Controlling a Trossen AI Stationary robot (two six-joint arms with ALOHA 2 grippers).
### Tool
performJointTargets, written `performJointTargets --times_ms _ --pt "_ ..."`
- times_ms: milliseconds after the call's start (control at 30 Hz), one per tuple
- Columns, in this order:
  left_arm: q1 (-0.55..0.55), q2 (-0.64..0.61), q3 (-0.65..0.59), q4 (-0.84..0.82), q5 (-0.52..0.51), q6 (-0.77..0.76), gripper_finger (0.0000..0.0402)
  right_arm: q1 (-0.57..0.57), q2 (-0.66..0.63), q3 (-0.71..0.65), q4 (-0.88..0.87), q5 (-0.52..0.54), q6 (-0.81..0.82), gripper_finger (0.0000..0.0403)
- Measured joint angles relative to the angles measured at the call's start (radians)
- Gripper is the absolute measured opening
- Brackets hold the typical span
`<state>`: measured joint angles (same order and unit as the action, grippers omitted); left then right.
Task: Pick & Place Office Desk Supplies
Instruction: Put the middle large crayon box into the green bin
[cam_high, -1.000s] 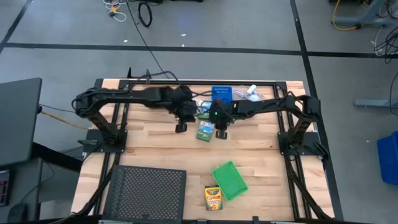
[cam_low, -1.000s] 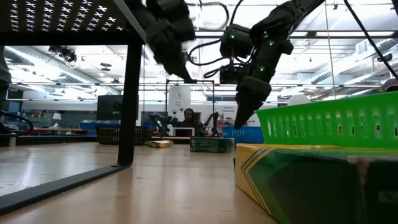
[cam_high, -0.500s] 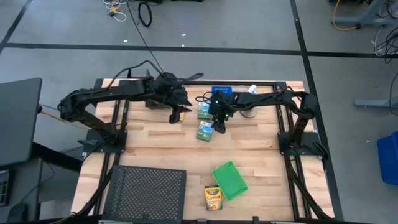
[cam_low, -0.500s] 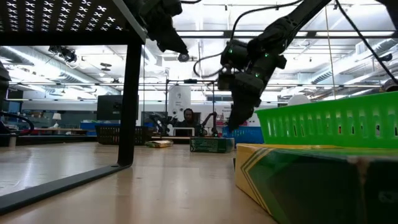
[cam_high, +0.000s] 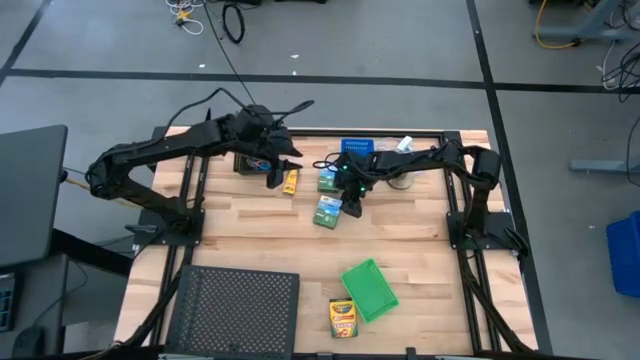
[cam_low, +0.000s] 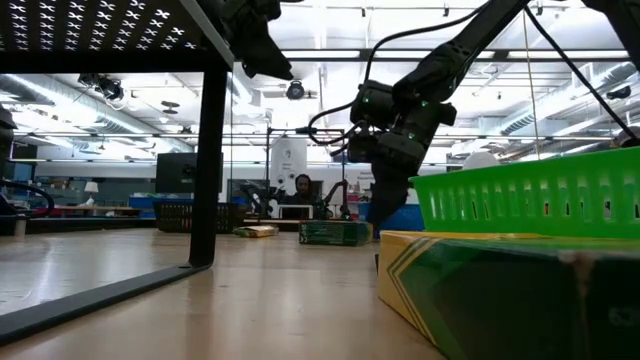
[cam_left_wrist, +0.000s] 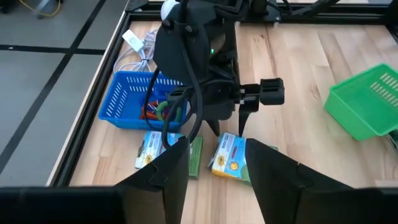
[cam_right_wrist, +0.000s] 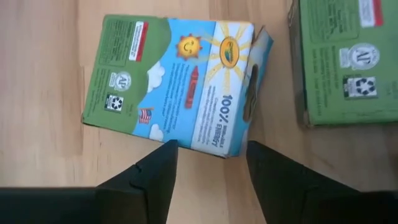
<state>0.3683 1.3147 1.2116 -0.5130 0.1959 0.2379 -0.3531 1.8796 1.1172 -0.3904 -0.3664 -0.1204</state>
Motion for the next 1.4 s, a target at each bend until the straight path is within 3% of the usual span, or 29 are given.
performJointTargets --times_ms 500,867,1167,1267,1400 --pt "0.000 0.000 -0.002 -0.001 -0.003 0.008 0.0166 0.005 0.001 0.000 0.055 0.005 0.011 0.0201" --pt "0.000 0.000 -0.002 0.000 -0.004 0.009 0.0166 0.056 0.023 0.004 0.070 0.046 0.002 0.0155" --pt "0.000 0.000 -0.002 0.000 -0.004 0.009 0.0166 0.068 0.032 0.004 0.071 0.051 -0.011 0.0160" --pt "0.000 0.000 -0.002 0.000 -0.005 0.009 0.0166 0.068 0.032 0.004 0.071 0.052 -0.026 0.0134" --pt "0.000 0.000 -0.002 0.000 -0.019 0.009 0.0166 0.068 0.033 0.004 0.072 0.058 -0.046 0.0049"
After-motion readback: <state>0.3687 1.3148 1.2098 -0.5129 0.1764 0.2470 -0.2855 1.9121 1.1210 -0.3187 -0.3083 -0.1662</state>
